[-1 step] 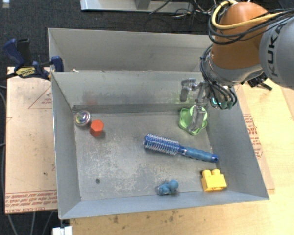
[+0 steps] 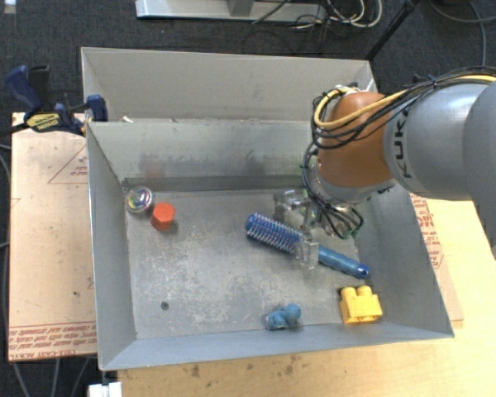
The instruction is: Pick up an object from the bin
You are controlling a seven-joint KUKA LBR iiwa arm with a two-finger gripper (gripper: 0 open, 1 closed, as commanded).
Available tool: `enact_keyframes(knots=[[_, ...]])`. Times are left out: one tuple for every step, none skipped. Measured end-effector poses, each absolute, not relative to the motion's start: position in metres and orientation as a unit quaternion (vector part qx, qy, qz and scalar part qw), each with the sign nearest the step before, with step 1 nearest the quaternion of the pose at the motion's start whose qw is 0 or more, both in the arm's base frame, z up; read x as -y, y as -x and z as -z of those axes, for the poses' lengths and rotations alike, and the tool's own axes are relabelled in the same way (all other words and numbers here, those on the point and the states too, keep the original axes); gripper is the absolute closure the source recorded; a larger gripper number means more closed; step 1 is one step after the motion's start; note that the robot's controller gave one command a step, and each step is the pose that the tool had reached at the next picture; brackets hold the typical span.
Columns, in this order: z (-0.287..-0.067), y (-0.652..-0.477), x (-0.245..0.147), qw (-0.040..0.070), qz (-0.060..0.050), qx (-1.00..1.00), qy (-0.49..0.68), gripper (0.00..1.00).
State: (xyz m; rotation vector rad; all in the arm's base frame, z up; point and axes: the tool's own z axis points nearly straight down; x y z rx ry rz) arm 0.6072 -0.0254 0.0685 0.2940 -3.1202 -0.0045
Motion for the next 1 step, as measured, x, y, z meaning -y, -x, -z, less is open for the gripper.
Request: enact_keyframes(knots=[[-0.0725, -0.6108, 0.0256, -0.005, 0.001, 0.996, -0.093, 1.00]])
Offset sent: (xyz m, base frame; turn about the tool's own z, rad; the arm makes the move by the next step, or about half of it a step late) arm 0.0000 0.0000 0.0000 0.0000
